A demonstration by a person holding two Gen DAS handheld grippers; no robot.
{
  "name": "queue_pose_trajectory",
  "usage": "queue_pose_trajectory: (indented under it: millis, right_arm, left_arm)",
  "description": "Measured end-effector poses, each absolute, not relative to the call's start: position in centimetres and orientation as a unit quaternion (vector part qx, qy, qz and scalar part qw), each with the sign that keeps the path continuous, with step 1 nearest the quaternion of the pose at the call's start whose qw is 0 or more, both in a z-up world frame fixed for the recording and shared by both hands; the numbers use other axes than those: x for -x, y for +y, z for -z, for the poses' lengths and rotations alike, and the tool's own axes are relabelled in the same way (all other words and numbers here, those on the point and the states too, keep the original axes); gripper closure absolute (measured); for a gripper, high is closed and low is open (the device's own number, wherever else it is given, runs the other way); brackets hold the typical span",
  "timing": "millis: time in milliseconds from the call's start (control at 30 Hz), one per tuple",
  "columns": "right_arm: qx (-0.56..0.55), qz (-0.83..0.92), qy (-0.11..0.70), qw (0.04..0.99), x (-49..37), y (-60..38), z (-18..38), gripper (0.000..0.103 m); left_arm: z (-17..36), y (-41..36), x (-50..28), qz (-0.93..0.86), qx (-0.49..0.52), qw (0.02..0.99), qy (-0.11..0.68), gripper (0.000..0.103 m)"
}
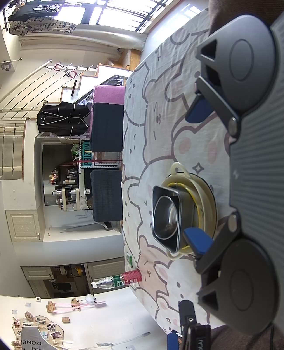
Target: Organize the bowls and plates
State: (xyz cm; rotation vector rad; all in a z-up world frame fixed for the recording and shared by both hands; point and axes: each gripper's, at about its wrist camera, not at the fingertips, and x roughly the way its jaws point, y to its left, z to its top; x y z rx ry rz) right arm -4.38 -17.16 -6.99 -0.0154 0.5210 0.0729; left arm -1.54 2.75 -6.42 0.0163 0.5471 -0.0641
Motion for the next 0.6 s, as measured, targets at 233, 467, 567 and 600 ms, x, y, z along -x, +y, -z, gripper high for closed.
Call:
queue_pose_trajectory:
  millis: [233,467,567,600]
  right_arm:
    - [0.008,-0.036,0.257,0.966,4.38,-17.16,6.99,0.0]
    - [0.008,-0.036,0.258,0.966,4.39,-17.16,6.99,0.0]
    - [0.008,-0.036,0.257,0.966,4.38,-17.15,6.97,0.0]
    - [0.008,-0.036,0.257,0.966,4.39,-17.17,6.99,0.0]
  left_arm:
    - [6.4,2.78,1.52,0.031,-0.008,0.962,0.27,0.0]
    - [6.49,2.85,1.49,0.03,-0.007,0.962,0.27,0.0]
    - [6.53,2.95,1.48,0.028,-0.006,0.962,0.271,0.0]
    - [6.54,2.95,1.48,0.029,-0.007,0.962,0.271,0.0]
